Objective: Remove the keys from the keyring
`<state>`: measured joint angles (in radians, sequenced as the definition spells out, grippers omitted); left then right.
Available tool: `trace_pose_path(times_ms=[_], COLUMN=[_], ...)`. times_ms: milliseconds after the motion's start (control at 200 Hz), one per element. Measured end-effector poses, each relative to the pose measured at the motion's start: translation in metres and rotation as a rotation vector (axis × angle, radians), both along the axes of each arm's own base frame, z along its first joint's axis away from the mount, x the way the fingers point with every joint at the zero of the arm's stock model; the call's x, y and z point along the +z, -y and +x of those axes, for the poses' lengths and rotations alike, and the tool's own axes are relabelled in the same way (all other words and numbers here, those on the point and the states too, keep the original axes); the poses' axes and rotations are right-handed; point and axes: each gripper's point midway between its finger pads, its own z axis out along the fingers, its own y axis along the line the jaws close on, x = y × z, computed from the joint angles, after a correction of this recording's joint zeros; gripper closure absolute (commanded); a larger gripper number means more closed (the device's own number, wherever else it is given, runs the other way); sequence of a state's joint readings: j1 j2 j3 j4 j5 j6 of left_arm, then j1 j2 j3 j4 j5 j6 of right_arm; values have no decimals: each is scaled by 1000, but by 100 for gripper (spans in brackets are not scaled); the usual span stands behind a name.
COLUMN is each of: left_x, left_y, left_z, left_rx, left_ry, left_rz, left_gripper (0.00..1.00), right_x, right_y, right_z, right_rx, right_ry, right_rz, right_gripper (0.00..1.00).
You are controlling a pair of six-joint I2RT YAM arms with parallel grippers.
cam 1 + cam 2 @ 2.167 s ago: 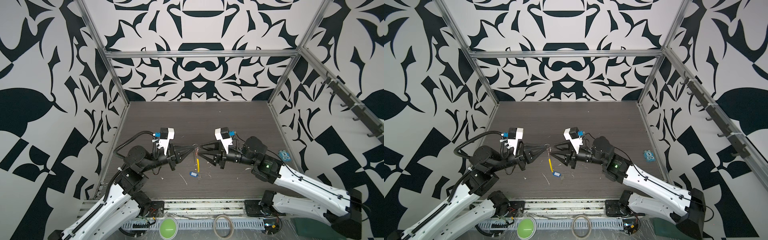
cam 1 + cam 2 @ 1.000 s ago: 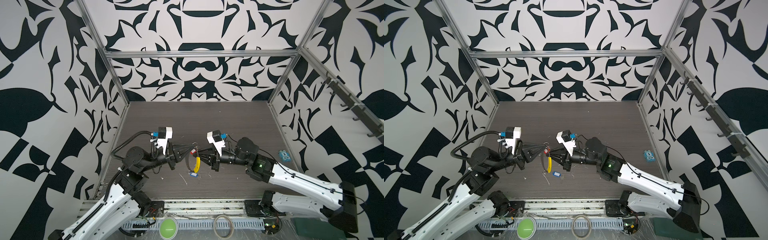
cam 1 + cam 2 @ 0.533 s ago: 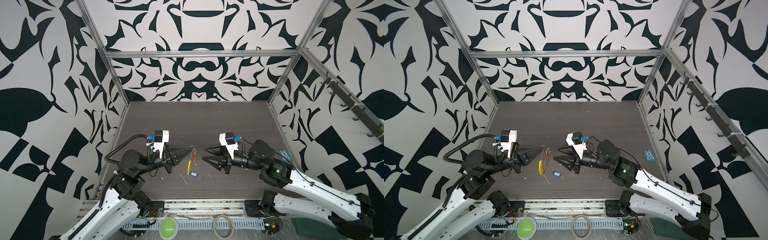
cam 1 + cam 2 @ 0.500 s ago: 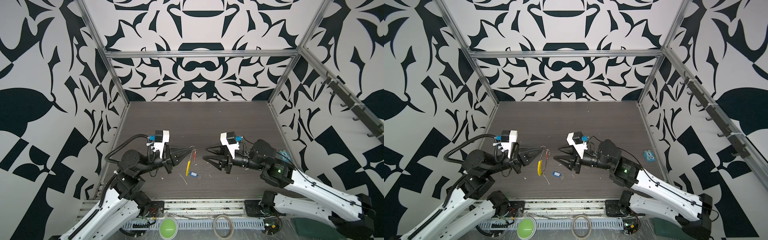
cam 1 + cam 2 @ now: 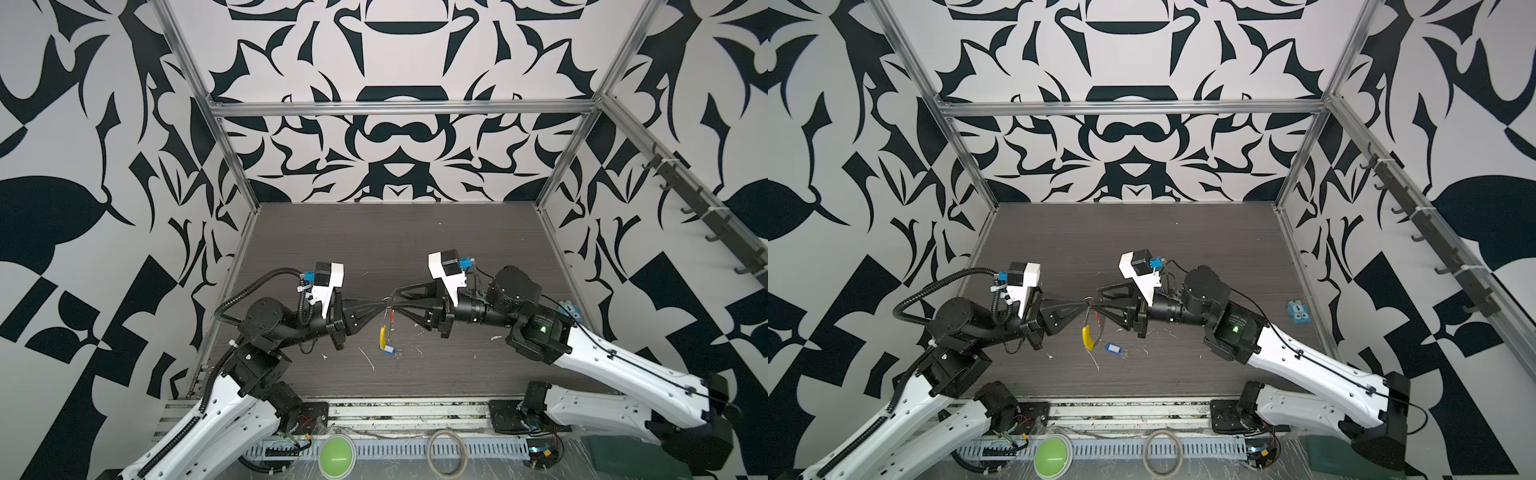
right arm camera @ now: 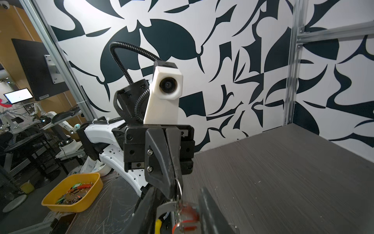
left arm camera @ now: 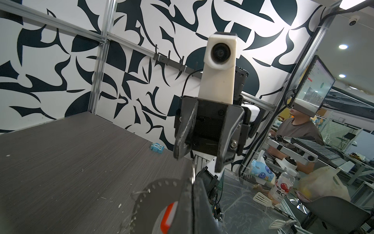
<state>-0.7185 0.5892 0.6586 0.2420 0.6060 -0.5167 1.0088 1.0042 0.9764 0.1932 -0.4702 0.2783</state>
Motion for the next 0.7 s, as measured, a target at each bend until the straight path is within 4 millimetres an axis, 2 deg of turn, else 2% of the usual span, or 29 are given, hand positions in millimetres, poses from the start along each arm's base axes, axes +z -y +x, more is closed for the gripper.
trace_pose_path(times_ms=[360,535,655,700], left_x=[2,2,2,2], left_y=[-2,-2,-2,-2], left_z=[-1,0,1,1], left_rx=[6,8,12,14], left_ry=[5,5,5,5], left_rz=[-6,-6,-6,-7], left_gripper=[100,100,100,100], right_x=[-12,-16,-17,-16], right_y=[-5,-6,-7,-7], right_z=[-3,-3,-3,-3], right_rx=[36,42,46,46], right_ry=[-51,-63,-66,-70], right_rz=[3,3,9,13], right_gripper=[83,91,100,100])
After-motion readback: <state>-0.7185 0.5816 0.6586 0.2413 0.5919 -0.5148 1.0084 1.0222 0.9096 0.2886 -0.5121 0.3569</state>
